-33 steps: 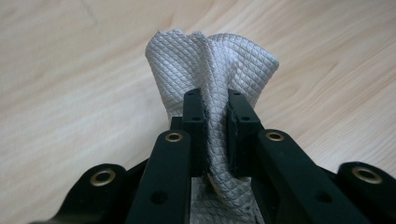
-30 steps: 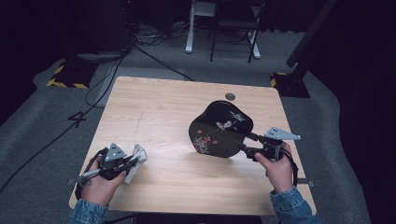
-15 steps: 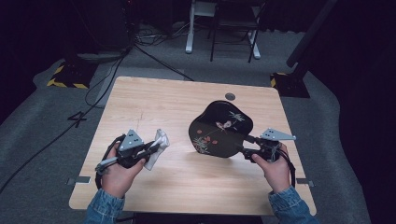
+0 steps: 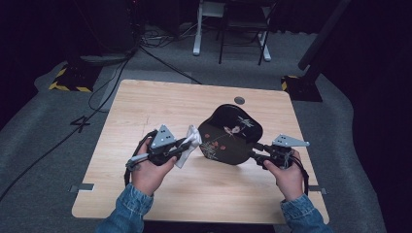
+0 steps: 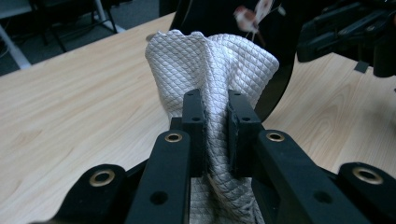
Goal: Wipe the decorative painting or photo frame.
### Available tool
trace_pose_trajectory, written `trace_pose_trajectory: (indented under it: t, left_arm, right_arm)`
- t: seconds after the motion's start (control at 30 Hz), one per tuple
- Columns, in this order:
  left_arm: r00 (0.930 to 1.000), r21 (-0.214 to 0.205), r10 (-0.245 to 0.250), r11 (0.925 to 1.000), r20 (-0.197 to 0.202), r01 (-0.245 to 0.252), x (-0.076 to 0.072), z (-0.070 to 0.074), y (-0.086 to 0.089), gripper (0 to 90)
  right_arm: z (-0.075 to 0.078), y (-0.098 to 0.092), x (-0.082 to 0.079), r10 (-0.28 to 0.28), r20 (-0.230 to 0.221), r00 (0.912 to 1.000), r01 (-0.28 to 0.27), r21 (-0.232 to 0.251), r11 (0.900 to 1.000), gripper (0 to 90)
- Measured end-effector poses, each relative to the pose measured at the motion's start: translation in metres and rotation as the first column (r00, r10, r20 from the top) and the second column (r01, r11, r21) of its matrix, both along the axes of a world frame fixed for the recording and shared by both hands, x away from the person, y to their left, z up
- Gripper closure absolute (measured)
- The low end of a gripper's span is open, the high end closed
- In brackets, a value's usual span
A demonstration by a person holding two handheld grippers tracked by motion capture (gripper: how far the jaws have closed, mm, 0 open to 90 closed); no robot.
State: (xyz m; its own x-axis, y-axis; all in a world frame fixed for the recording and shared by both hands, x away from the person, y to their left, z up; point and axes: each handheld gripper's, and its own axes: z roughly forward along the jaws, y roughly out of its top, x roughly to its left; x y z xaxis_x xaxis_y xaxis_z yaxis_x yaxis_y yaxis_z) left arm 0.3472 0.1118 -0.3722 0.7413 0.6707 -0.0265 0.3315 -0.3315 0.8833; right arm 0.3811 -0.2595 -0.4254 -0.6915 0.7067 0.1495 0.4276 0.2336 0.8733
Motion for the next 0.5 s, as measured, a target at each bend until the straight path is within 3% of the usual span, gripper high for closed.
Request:
trace_pose_trajectory:
  t: [0.23,0.5]
  left_arm:
    - [0.9991,0.015,-0.019,0.9997,0.038,0.018,0.005,0.016,-0.021,80.1]
    - [0.9981,0.017,0.010,0.9998,0.061,-0.011,0.005,0.026,-0.036,80.0]
  right_arm:
    - [0.000,-0.002,0.000,0.014,-0.006,0.9999,-0.014,-0.009,0.9999,58.7]
    - [0.000,-0.012,0.013,0.116,-0.019,0.9931,-0.116,0.001,0.9932,65.3]
